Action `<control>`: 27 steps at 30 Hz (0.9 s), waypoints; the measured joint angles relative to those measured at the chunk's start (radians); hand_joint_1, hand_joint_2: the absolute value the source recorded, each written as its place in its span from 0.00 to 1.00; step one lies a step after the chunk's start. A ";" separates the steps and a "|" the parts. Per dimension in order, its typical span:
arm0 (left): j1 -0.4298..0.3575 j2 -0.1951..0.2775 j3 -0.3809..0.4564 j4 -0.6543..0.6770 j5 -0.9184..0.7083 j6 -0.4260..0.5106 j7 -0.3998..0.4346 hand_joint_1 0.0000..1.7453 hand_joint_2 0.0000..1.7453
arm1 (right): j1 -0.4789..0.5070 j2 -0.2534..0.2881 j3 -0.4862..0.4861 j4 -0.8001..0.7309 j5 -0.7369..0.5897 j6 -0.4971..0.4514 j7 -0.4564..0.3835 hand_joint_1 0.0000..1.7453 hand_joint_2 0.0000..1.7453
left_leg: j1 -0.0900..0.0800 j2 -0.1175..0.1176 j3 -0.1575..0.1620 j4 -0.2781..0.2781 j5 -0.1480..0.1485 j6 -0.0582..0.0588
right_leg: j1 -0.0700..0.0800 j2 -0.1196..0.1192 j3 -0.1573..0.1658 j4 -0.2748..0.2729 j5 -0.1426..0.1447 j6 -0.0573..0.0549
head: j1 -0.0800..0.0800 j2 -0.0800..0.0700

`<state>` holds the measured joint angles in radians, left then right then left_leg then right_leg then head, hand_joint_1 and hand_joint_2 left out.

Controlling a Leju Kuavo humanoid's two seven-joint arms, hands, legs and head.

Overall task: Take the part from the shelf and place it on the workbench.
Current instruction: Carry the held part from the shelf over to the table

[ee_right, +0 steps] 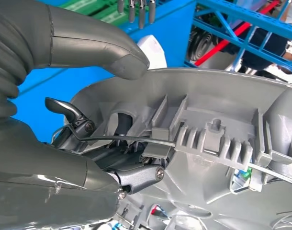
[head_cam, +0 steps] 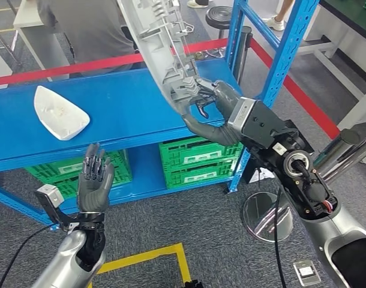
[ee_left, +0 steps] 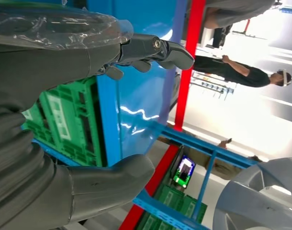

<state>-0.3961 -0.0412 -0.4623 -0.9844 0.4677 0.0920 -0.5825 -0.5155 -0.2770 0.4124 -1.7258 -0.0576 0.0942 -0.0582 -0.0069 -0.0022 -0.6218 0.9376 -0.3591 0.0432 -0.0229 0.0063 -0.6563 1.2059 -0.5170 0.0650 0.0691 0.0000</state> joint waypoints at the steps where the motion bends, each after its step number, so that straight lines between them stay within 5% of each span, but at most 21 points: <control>1: 0.001 0.000 0.000 -0.001 0.000 0.000 0.000 0.00 1.00 | 0.000 0.000 0.000 0.000 0.000 0.000 0.001 1.00 1.00 | 0.003 0.000 -0.013 0.009 0.005 -0.005 | -0.004 -0.001 0.047 -0.064 0.019 0.005 | 0.001 0.000; 4: 0.002 0.002 0.000 -0.010 -0.001 0.001 0.000 0.00 1.00 | -0.001 0.000 0.000 -0.001 0.000 0.000 0.002 1.00 1.00 | 0.001 -0.004 -0.040 0.031 0.018 -0.022 | -0.003 0.004 0.134 -0.203 0.028 -0.001 | 0.010 0.000; 7: 0.005 0.005 0.000 -0.014 -0.001 0.001 0.000 0.00 1.00 | 0.001 0.000 0.000 -0.002 0.000 0.000 0.002 1.00 1.00 | 0.000 -0.008 -0.053 0.037 0.034 -0.036 | -0.001 0.004 0.121 -0.205 0.040 -0.032 | 0.002 0.000; 9: 0.007 0.007 0.000 -0.014 -0.001 0.001 0.000 0.00 1.00 | 0.000 0.001 0.000 -0.003 0.001 0.000 0.002 1.00 1.00 | 0.004 -0.007 -0.079 0.083 -0.012 -0.046 | -0.003 0.001 0.104 -0.207 0.057 -0.051 | -0.006 0.000; 12: 0.009 0.008 0.000 -0.015 -0.001 0.001 0.000 0.00 1.00 | -0.001 0.001 0.000 -0.003 0.001 0.000 0.002 1.00 1.00 | 0.007 -0.005 -0.146 0.283 -0.150 -0.061 | -0.003 0.000 0.068 -0.207 0.086 -0.063 | -0.016 0.000; 14: 0.010 0.008 0.000 -0.015 -0.001 0.001 0.000 0.00 1.00 | 0.000 0.001 0.000 -0.003 0.002 0.001 0.002 1.00 1.00 | 0.007 -0.005 -0.149 0.354 -0.168 -0.059 | 0.000 0.000 0.044 -0.207 0.104 -0.063 | -0.019 0.000; 16: 0.010 0.008 0.000 -0.016 -0.001 0.000 0.001 0.00 1.00 | 0.000 0.001 0.000 -0.003 0.004 0.002 0.002 1.00 1.00 | 0.003 -0.005 -0.077 0.279 -0.127 -0.044 | 0.005 0.001 0.024 -0.207 0.121 -0.062 | -0.020 0.000; 19: 0.006 0.009 0.000 -0.026 -0.001 0.000 0.003 0.00 1.00 | 0.000 0.001 -0.001 -0.004 0.012 0.009 0.002 1.00 1.00 | -0.013 -0.004 0.069 0.073 -0.109 -0.010 | 0.007 0.001 0.008 -0.211 0.145 -0.055 | -0.017 0.000; 23: 0.002 0.010 0.000 -0.031 -0.002 0.000 0.007 0.00 1.00 | 0.000 0.001 -0.002 -0.005 0.013 0.018 0.002 1.00 1.00 | -0.015 0.002 0.089 0.002 -0.081 0.001 | 0.003 -0.001 0.003 -0.225 0.163 -0.029 | -0.019 0.000; 25: 0.002 0.008 0.000 -0.031 -0.003 0.001 0.011 0.00 1.00 | -0.002 0.001 -0.003 -0.005 0.012 0.022 0.002 1.00 1.00 | -0.007 0.006 0.084 -0.022 -0.056 0.005 | 0.006 -0.001 -0.020 -0.166 0.102 -0.022 | -0.015 0.000; 27: 0.004 0.007 0.000 -0.032 -0.004 0.005 0.015 0.00 1.00 | -0.005 0.002 -0.003 -0.005 0.012 0.025 0.002 1.00 1.00 | -0.007 0.007 0.065 -0.024 -0.038 0.006 | 0.005 -0.001 -0.054 -0.037 0.010 -0.015 | -0.008 0.000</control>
<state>-0.3918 -0.0338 -0.4623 -1.0163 0.4641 0.0970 -0.5671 -0.5202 -0.2754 0.4097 -1.7308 -0.0459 0.1188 -0.0558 -0.0142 0.0051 -0.5570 0.9132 -0.3973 0.0496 -0.0183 0.0052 -0.7098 1.1687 -0.5074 0.0498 0.0609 0.0000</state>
